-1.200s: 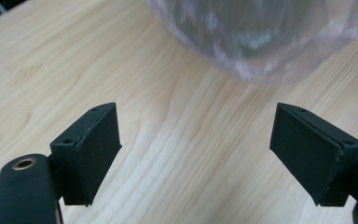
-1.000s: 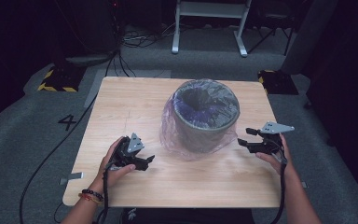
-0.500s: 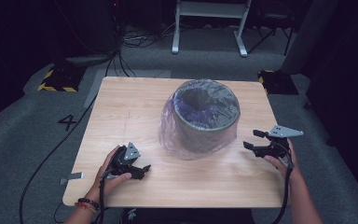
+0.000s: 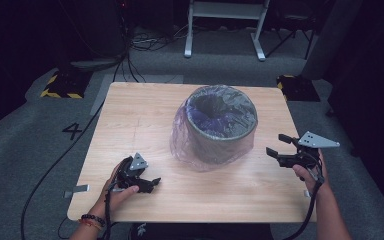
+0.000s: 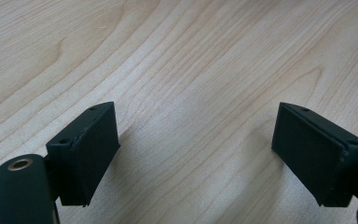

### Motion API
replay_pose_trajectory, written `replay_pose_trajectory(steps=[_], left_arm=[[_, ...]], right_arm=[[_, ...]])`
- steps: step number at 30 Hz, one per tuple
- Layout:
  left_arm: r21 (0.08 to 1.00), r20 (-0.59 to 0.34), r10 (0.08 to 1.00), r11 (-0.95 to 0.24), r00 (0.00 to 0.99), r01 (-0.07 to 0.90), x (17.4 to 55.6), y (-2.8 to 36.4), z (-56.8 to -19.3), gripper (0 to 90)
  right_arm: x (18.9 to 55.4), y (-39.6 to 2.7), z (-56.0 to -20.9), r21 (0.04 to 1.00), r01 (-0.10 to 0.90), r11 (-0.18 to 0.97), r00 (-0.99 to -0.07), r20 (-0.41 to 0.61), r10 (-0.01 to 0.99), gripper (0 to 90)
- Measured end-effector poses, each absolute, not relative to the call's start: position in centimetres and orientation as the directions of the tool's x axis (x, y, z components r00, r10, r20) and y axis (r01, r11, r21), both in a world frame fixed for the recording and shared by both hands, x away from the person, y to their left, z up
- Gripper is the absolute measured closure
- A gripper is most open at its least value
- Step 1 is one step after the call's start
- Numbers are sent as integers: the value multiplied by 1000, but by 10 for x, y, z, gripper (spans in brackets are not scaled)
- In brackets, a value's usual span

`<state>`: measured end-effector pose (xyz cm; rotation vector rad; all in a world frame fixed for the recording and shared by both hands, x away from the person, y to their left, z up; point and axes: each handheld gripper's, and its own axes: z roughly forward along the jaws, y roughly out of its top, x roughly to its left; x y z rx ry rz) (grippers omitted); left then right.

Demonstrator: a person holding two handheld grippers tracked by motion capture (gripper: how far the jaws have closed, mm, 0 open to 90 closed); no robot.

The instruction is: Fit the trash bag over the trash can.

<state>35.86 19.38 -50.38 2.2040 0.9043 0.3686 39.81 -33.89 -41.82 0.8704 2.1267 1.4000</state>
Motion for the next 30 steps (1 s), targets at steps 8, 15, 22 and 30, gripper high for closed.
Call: replay_pose_trajectory(steps=[8, 15, 22, 30], left_arm=[[711, -6, 700, -500, 714, 495, 359, 194, -504, 142], [710, -6, 698, -501, 716, 495, 359, 194, -504, 138], [710, -7, 698, -500, 716, 495, 359, 194, -504, 138], [710, -6, 698, -502, 716, 494, 360, 194, -504, 134]], right_arm=[[398, -321, -386, 930, 200, 307, -718, -74, 692, 217], [400, -305, -366, 934, 158, 322, -737, -105, 667, 210], [405, -297, -359, 938, 157, 310, -731, -100, 675, 185], [412, -290, -356, 929, 174, 325, -708, -111, 698, 171]])
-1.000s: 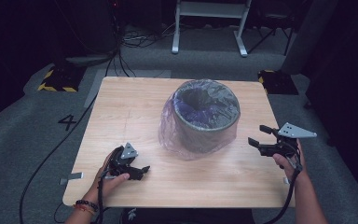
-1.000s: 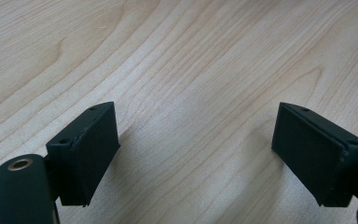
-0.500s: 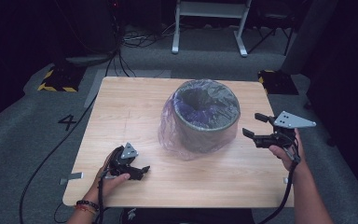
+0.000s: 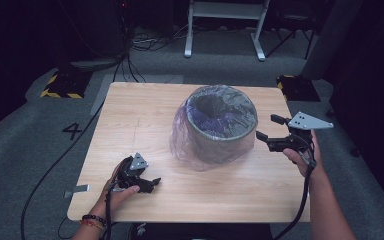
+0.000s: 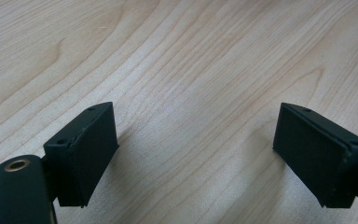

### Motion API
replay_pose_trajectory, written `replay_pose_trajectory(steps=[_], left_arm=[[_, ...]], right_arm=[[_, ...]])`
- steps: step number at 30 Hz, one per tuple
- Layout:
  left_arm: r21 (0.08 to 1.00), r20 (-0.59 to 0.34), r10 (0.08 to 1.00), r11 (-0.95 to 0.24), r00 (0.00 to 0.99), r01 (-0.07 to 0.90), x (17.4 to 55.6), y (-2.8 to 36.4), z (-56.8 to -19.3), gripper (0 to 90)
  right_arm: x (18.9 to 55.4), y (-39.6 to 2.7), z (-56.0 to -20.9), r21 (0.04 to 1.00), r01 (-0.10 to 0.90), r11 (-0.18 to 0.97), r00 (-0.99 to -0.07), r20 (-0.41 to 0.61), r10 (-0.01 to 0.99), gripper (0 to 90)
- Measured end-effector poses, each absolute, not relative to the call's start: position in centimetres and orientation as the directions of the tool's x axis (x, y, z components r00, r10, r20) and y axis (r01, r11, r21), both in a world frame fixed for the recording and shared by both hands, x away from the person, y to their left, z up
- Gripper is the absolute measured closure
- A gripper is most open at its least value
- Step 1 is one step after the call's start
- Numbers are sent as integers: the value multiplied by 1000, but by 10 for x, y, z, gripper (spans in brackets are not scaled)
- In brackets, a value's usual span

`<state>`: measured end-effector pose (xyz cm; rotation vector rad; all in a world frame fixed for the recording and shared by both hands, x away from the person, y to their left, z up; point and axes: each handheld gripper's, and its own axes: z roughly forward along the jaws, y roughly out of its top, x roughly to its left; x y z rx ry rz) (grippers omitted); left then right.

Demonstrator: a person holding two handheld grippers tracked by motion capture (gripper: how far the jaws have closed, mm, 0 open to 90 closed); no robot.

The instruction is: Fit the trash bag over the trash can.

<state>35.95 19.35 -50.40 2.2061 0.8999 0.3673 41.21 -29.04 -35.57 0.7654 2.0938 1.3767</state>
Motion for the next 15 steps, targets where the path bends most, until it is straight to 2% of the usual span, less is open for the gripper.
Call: replay_pose_trajectory(steps=[15], left_arm=[[710, -8, 696, -501, 718, 494, 360, 194, -504, 132]], right_arm=[[416, -271, -338, 924, 167, 343, -735, -115, 668, 164]])
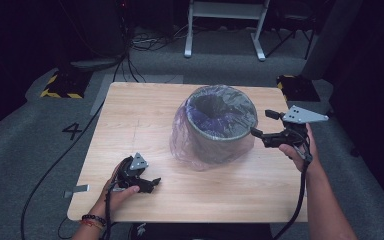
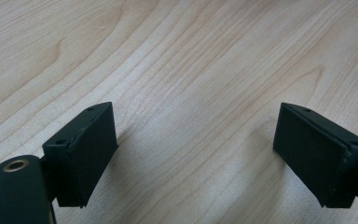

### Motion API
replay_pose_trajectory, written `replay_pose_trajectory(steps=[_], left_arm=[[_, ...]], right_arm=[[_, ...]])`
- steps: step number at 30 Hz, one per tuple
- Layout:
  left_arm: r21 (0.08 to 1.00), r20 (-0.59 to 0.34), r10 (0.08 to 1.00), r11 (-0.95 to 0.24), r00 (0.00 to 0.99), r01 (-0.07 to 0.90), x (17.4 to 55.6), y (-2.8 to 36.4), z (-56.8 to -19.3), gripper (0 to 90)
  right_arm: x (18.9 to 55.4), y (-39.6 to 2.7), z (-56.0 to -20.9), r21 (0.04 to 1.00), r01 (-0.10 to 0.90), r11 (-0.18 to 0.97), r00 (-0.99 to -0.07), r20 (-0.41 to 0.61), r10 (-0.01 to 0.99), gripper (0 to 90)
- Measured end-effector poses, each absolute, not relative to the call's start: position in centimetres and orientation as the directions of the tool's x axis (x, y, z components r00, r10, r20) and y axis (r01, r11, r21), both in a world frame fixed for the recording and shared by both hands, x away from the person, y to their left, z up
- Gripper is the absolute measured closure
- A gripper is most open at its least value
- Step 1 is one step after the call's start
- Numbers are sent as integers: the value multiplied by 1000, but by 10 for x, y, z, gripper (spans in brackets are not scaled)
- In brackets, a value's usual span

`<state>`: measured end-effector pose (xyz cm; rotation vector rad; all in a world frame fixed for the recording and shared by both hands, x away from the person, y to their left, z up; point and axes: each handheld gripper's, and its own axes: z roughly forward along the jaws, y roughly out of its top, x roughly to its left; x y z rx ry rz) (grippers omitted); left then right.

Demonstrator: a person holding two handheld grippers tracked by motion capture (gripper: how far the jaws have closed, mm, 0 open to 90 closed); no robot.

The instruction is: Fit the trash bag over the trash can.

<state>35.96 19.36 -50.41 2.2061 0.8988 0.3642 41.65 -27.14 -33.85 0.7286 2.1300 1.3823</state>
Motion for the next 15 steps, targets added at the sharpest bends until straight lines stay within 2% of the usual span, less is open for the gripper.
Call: replay_pose_trajectory(steps=[15], left_arm=[[710, -9, 695, -502, 719, 494, 359, 194, -504, 132]], right_arm=[[429, -261, -332, 929, 187, 319, -714, -94, 694, 164]])
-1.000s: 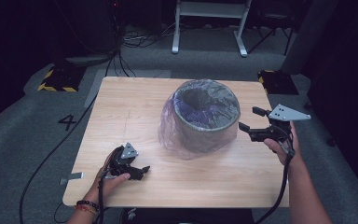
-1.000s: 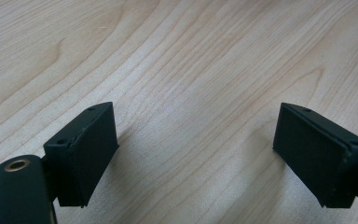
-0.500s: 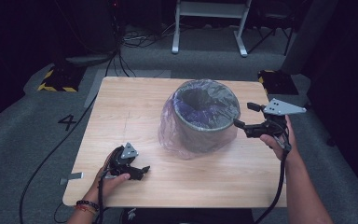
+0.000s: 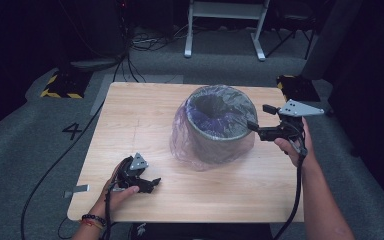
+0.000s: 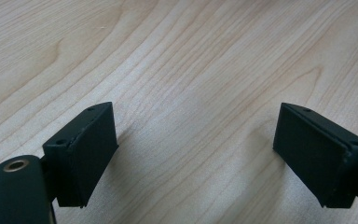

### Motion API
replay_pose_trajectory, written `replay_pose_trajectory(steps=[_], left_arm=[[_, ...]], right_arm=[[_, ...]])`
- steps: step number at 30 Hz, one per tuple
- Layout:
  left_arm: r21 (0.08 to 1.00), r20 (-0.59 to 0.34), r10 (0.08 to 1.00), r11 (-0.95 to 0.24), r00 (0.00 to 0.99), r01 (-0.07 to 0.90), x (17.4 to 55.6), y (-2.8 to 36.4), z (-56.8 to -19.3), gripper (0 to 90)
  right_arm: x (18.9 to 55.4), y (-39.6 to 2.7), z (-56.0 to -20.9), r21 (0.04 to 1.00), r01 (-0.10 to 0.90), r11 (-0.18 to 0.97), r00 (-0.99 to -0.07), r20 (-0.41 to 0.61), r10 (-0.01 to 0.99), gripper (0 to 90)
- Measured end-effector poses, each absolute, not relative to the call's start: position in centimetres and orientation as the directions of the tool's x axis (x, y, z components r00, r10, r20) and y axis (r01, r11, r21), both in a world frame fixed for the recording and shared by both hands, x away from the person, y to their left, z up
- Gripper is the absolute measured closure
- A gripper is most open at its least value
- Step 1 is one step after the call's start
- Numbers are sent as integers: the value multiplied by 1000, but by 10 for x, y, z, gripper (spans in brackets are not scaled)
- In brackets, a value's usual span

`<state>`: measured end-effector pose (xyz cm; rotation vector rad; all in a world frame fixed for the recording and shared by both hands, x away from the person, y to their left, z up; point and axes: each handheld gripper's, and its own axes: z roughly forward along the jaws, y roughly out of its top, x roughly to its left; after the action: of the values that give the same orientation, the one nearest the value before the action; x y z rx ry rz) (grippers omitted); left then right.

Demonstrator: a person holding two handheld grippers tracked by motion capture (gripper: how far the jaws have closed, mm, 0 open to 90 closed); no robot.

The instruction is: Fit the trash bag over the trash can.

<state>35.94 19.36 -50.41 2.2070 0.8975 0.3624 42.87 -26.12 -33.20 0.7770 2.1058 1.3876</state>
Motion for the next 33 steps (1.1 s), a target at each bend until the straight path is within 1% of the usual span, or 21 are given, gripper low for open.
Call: replay_pose_trajectory(steps=[12, 21, 24, 33], left_arm=[[709, -9, 695, -502, 719, 495, 359, 194, -504, 132], [709, -9, 695, -502, 719, 495, 359, 194, -504, 132], [709, -8, 695, -503, 719, 494, 360, 194, -504, 132], [710, -9, 695, -502, 719, 494, 360, 194, -504, 132]], right_arm=[[441, -245, -329, 926, 200, 320, -723, -81, 687, 163], [456, -227, -331, 905, 234, 356, -745, -68, 663, 155], [461, -221, -336, 904, 252, 346, -753, -42, 657, 154], [463, -207, -336, 887, 246, 392, -765, -71, 640, 151]])
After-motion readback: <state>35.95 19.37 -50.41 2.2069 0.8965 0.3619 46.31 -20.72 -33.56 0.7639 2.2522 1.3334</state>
